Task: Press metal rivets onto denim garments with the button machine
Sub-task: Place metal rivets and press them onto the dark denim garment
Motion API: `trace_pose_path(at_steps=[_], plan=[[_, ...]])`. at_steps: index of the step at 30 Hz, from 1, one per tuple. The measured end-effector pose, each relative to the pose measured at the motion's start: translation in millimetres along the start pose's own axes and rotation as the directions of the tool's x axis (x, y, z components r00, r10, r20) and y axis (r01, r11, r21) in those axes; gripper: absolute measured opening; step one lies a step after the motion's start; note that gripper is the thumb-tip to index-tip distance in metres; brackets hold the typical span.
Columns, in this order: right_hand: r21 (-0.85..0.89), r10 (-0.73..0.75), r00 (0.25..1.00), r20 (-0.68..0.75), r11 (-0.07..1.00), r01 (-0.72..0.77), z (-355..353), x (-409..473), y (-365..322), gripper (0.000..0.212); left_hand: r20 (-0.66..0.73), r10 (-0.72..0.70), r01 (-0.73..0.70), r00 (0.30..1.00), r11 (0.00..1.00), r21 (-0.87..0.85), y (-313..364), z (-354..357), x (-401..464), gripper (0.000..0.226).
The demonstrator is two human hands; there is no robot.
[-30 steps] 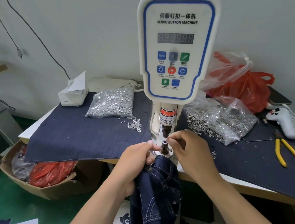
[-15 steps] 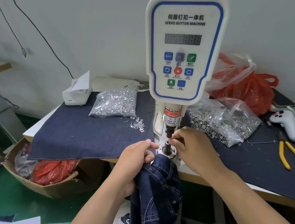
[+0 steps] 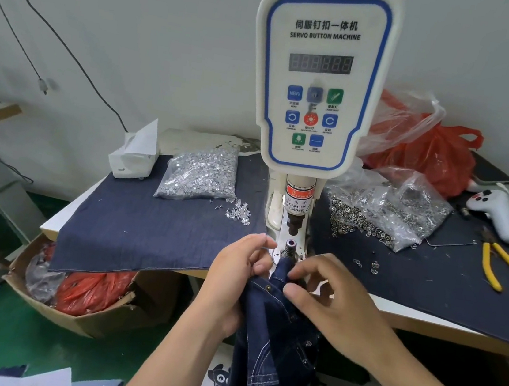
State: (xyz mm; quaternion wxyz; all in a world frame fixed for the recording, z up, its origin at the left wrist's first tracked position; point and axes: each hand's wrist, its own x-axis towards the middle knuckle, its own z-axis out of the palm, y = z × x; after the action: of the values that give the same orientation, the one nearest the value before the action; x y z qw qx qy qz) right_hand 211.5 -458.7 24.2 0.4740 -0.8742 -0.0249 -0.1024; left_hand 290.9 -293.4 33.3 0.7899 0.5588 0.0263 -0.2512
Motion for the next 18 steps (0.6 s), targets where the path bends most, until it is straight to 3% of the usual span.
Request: trace_pose_path(at_steps=[5,8,11,13,14,16,18], plan=[[-0.037,0.058,0.992,0.116,0.998,-0.054,1.6,-17.6,3.8,0.020,0.035,0.115,-0.112,0.993,0.991,-0.073,-1.0,2.4,-1.2,0.023],[0.037,0.030,0.996,0.090,0.999,-0.034,-7.2,-13.8,2.6,0.014,0.122,0.235,-0.248,0.964,0.963,0.103,-3.5,-3.2,-3.8,0.023],[0.173,-0.023,0.998,0.059,0.985,0.013,-16.6,-8.0,0.4,0.010,0.375,0.268,-0.436,0.888,0.750,0.497,-4.1,-19.3,-5.2,0.026],[0.220,-0.034,0.995,0.095,0.975,0.013,-17.0,-7.5,0.2,0.017,0.484,0.107,-0.442,0.868,0.609,0.658,-0.4,-29.3,-7.1,0.032],[0.242,-0.036,0.990,0.133,0.970,0.003,-15.5,-8.1,0.6,0.021,0.499,0.045,-0.428,0.865,0.586,0.688,2.9,-33.6,-8.2,0.035],[0.281,-0.024,0.977,0.212,0.959,-0.038,-13.9,-7.7,3.5,0.020,0.517,0.039,-0.423,0.855,0.631,0.651,8.4,-40.9,-9.9,0.032],[0.223,0.016,0.963,0.270,0.972,-0.079,-17.6,-2.6,8.7,0.012,0.517,0.114,-0.417,0.848,0.745,0.520,7.5,-43.6,-11.2,0.035]])
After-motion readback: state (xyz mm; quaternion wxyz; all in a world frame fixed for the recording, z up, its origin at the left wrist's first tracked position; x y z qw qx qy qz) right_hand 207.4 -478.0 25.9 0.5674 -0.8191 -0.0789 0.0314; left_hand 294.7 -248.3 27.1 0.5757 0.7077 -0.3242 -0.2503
